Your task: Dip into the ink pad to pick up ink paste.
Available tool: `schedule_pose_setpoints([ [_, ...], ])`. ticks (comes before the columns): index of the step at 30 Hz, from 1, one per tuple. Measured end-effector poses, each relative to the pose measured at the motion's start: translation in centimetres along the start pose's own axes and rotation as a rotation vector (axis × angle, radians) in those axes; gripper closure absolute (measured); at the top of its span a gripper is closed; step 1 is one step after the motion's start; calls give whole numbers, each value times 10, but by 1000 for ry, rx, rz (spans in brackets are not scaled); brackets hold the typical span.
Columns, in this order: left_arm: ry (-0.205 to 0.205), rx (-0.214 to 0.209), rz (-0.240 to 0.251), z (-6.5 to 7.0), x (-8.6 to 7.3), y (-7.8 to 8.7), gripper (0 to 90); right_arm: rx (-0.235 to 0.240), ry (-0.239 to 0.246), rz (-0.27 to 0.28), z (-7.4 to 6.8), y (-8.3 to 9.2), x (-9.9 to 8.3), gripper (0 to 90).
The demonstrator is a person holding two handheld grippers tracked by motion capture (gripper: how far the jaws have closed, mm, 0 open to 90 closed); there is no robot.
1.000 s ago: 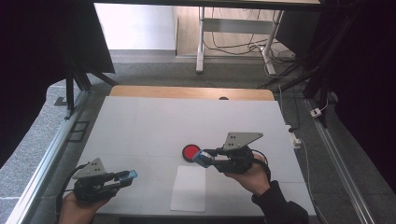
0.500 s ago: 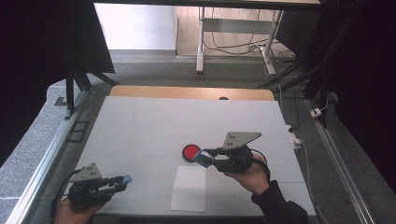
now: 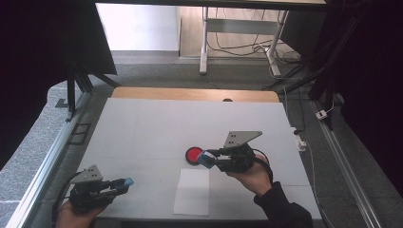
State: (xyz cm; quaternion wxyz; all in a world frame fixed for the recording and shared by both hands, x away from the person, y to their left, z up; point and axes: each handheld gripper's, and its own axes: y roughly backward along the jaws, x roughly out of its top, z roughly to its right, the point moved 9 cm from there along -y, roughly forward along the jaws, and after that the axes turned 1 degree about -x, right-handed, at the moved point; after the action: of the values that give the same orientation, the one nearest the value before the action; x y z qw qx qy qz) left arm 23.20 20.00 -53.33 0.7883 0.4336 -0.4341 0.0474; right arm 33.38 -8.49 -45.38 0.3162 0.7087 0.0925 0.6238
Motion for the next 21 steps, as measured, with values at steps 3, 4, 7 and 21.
schedule_pose_setpoints([
  [3, 0, 1, 0, 0, 0, 0, 683, -3, -3, 0, 3, -3, 1, 713],
  [4, 3, 0, 1, 0, 0, 0, 683, -6, -5, -3, 4, -5, 2, 713],
  [7, 5, -1, 2, 0, 0, 0, 683, -15, -7, -12, 7, -9, 2, 713],
  [21, 2, 3, 4, -1, 1, 0, 684, -41, -17, -53, 28, -32, 1, 713],
])
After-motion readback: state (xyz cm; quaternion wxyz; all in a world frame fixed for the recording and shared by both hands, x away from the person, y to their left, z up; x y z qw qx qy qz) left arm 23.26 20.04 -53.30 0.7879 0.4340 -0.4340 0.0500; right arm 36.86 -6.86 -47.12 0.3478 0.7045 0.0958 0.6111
